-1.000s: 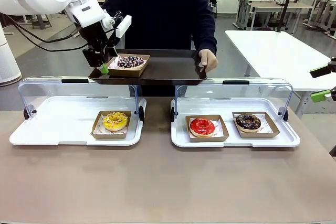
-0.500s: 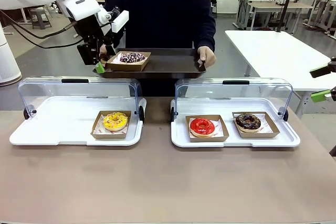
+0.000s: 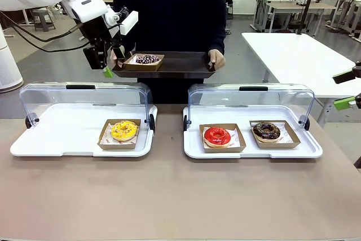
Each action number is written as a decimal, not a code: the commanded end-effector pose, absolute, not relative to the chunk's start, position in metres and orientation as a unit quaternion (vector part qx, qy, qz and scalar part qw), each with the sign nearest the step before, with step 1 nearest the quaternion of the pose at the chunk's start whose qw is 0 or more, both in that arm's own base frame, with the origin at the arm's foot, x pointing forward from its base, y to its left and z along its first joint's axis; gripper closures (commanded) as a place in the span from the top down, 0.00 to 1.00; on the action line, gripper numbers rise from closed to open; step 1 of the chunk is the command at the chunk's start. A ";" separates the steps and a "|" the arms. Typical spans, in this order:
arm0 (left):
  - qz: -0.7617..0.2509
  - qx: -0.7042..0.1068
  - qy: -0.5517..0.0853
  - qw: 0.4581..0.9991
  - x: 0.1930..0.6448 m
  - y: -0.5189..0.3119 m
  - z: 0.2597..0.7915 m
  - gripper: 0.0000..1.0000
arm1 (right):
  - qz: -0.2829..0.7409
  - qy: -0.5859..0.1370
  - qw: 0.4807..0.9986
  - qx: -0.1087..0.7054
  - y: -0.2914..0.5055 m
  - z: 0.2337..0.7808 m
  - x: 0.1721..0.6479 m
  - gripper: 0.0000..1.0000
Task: Provide the desired donut to the person.
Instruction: Pick up and lift the Paper togo box containing the Donut pointed at by the person.
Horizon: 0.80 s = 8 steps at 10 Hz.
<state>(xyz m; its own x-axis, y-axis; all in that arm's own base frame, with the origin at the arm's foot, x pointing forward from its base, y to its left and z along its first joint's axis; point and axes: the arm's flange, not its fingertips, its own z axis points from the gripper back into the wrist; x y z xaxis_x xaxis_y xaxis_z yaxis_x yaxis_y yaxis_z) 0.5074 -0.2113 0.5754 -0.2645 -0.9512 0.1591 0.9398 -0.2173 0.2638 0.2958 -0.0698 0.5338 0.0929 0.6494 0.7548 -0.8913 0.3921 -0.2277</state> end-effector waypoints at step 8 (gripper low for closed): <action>-0.714 -0.073 -0.290 0.633 0.374 -0.065 0.605 1.00 | 0.534 -0.423 0.716 0.156 -0.070 0.533 0.298 1.00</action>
<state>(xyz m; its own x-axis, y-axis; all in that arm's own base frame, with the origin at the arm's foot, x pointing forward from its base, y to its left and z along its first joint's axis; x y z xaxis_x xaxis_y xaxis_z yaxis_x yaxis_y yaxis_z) 0.3878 -0.0782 0.6334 -0.1451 -0.8918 0.4286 0.9668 -0.0357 0.2530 0.2958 -0.0703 0.5342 0.0931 0.6496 0.7546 -0.8908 0.3929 -0.2284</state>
